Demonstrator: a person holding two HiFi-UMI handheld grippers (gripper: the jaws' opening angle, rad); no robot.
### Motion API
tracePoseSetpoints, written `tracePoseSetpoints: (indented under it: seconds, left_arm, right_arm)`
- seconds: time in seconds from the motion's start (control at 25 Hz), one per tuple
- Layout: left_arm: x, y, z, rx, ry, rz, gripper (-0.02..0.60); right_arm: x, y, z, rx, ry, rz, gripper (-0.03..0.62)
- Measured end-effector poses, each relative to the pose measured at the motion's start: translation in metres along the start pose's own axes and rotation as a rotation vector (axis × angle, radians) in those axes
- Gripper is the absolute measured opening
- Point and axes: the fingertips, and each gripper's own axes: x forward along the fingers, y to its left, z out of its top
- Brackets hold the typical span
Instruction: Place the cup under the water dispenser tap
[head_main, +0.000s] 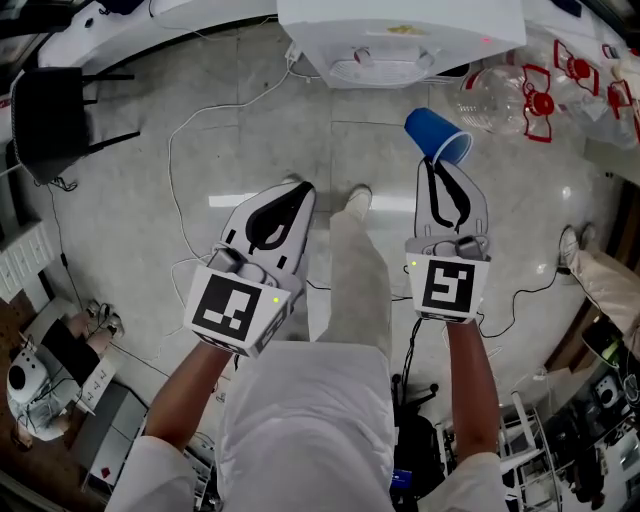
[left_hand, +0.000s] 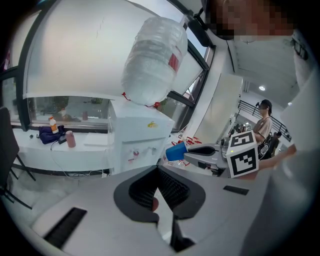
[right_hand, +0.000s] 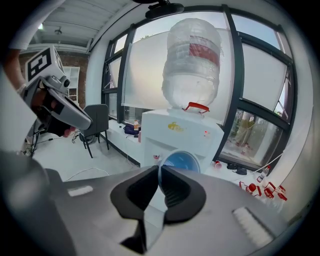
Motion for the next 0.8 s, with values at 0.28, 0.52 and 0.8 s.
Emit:
tracePoseSetpoints:
  seconds: [0.28, 0.52, 0.8]
  left_arm:
    - [0.024, 0.006, -0.012, -0.003, 0.005, -0.005, 0.002]
    - [0.049, 0.005, -0.032, 0.018, 0.022, -0.015, 0.002]
    - [0.076, 0.011, -0.04, 0.012, 0.023, -0.005, 0.002]
  right_arm:
    - [0.035, -0.009, -0.021, -0.007, 0.014, 0.019, 0.029]
    - [0.063, -0.014, -0.055, -0.042, 0.059, 0.036, 0.029]
    - [0.104, -0.023, -0.09, -0.112, 0.113, 0.051, 0.029]
